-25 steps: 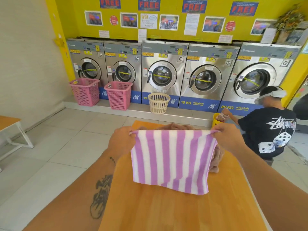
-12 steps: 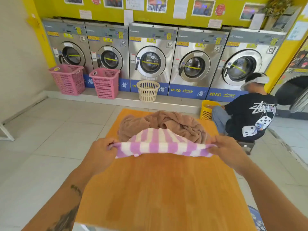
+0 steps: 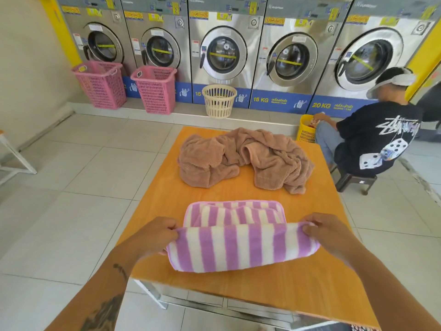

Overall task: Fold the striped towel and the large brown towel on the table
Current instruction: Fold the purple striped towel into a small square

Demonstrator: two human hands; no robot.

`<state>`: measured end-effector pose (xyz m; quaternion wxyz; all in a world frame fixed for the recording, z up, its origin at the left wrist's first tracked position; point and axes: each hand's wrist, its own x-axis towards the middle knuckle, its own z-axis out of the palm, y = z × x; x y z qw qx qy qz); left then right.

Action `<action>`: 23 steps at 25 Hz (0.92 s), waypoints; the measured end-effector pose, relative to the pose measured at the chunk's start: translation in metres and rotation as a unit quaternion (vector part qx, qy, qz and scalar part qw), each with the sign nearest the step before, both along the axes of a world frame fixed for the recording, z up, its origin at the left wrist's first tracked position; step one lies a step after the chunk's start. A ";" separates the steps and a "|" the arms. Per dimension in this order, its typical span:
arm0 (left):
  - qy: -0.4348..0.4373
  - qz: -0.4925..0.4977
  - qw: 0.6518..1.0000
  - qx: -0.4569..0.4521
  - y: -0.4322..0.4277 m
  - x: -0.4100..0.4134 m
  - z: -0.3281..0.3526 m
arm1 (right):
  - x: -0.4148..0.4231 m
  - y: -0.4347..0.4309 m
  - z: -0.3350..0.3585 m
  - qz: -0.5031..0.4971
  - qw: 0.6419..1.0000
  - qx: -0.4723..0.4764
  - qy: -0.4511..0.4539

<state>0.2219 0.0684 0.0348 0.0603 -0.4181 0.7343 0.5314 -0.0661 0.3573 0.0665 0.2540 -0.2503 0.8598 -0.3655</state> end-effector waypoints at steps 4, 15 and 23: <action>0.030 0.011 0.999 0.010 0.009 -0.012 0.003 | -0.006 -0.003 -0.003 -0.023 1.000 0.010 0.019; 0.110 0.091 0.982 -0.124 0.004 -0.040 -0.019 | -0.035 -0.039 -0.016 -0.021 0.997 0.032 0.062; 0.042 0.086 0.909 -0.407 0.023 -0.064 -0.043 | -0.026 -0.065 -0.056 0.040 0.977 0.095 0.188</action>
